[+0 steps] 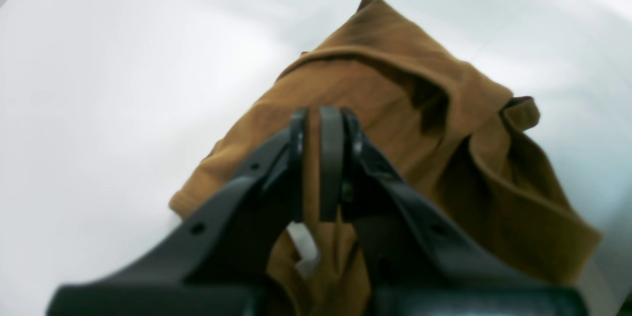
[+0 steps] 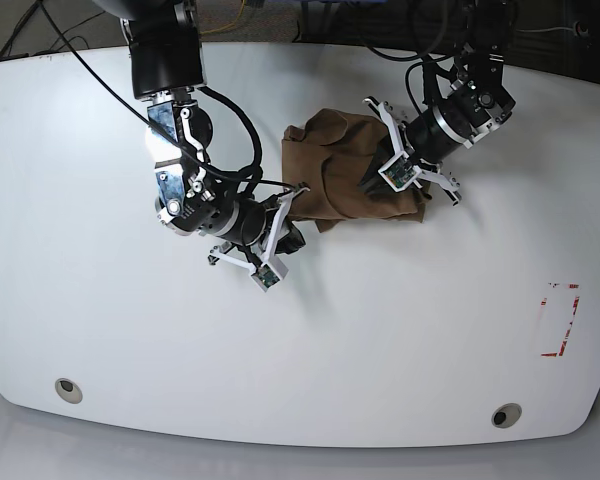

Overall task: Layout the t-shirt on the table in an organized manner, then fold the t-shirt properly
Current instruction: 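Grasp the bundle sides with both grippers and push them inward, then press the folded bundle flat with both grippers and release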

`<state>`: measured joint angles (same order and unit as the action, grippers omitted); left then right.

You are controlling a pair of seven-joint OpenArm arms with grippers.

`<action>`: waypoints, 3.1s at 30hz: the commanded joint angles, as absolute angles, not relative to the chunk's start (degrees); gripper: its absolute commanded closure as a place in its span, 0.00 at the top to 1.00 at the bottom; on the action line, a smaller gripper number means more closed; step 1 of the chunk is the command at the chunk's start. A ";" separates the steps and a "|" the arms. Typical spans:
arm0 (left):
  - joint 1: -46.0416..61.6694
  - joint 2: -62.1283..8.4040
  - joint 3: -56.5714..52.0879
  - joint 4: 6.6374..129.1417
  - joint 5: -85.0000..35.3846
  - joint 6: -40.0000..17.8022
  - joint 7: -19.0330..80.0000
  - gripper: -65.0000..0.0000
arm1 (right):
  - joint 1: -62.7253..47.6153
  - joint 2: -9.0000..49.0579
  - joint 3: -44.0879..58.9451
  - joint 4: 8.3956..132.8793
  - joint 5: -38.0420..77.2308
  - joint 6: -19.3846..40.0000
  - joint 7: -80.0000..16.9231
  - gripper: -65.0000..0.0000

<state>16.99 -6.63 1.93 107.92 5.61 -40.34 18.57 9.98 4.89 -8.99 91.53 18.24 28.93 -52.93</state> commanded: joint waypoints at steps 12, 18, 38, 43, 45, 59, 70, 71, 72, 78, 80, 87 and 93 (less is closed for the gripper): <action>19.38 -12.35 0.75 108.44 4.88 -40.00 17.27 0.03 | 8.84 4.18 -12.26 86.73 18.86 29.32 -44.62 0.05; 19.03 -12.35 -2.95 104.66 4.88 -40.00 17.27 0.03 | 7.96 4.26 -14.99 83.74 18.86 28.88 -39.96 0.05; 14.02 -13.05 -8.22 91.74 4.88 -40.00 17.27 0.03 | 4.88 6.90 -14.99 83.30 18.95 29.05 -36.44 0.05; 12.53 -13.76 -8.04 91.56 4.88 -40.00 17.27 0.03 | 1.89 7.78 -14.99 87.87 18.95 28.79 -36.70 0.05; 11.74 -13.76 -8.04 91.47 4.88 -40.00 17.27 0.03 | 0.31 7.78 -14.90 89.36 18.95 28.79 -36.79 0.05; 4.18 -13.76 -7.96 92.35 4.88 -40.00 17.27 0.03 | -5.85 7.78 -14.90 100.26 18.86 24.48 -38.37 0.05; 6.11 -13.41 -8.04 104.13 4.70 -40.00 18.59 0.03 | -1.98 8.22 -14.02 105.89 18.95 23.25 -43.12 0.05; 6.64 -13.41 -7.96 104.84 4.62 -40.00 19.21 0.03 | -1.54 8.22 -14.02 105.45 18.95 23.25 -43.12 0.05; 7.34 -13.32 -7.96 105.63 4.53 -40.00 20.18 0.03 | -0.75 8.13 -14.11 104.57 19.03 23.25 -43.12 0.05; 11.21 -9.54 -8.04 106.42 4.53 -40.00 22.29 0.03 | 2.68 5.67 -14.20 99.65 18.86 23.52 -43.03 0.05; 13.14 -8.75 -8.04 106.51 4.62 -40.00 22.29 0.03 | 4.00 5.41 -14.20 98.15 18.86 23.52 -43.03 0.05; 19.03 -5.76 -7.96 106.51 4.70 -40.00 22.29 0.03 | 6.37 4.53 -14.20 93.58 18.86 23.52 -40.75 0.05; 21.85 -5.32 -7.96 106.15 4.79 -40.00 22.29 0.03 | 6.46 4.53 -14.20 88.92 18.86 23.60 -37.32 0.05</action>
<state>21.82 -4.95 -7.73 105.27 5.54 -40.38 23.97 5.63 4.75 -14.28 89.49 18.15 23.27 -39.11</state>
